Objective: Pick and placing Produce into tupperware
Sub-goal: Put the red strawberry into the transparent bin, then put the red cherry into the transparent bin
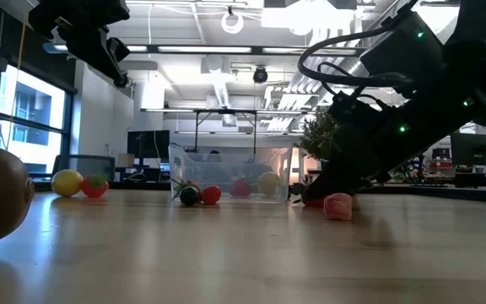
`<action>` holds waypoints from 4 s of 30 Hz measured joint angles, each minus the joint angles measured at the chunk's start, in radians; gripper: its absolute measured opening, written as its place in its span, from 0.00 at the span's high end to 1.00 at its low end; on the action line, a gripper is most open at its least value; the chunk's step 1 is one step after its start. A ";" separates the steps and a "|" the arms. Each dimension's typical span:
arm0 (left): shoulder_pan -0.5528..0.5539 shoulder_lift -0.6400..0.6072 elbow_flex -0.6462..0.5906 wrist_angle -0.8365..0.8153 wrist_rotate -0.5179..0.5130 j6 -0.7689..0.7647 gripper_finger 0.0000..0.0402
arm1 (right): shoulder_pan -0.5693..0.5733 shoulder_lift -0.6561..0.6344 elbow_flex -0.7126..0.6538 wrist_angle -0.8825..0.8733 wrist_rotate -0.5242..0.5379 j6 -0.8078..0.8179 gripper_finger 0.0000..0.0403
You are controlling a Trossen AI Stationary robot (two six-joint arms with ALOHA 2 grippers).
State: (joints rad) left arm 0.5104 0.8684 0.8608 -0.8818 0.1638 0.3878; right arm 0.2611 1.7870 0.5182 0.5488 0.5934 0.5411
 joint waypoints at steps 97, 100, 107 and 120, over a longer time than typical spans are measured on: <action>0.000 0.000 0.000 0.000 0.000 0.000 0.99 | -0.479 0.375 1.086 -1.067 -0.613 -0.367 0.49; 0.000 0.000 0.000 0.000 0.000 0.000 0.99 | -0.479 0.375 1.086 -1.064 -0.614 -0.366 0.46; 0.000 0.000 0.000 0.000 0.000 0.000 0.99 | -0.479 0.294 1.085 -1.072 -0.625 -0.366 0.48; 0.000 0.000 0.000 0.001 0.000 0.000 0.99 | -0.442 -0.157 0.824 -0.855 -0.570 -0.413 0.59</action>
State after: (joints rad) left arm 0.5106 0.8680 0.8608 -0.8810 0.1638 0.3878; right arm -0.1811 1.6299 1.3421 -0.3059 0.0235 0.1278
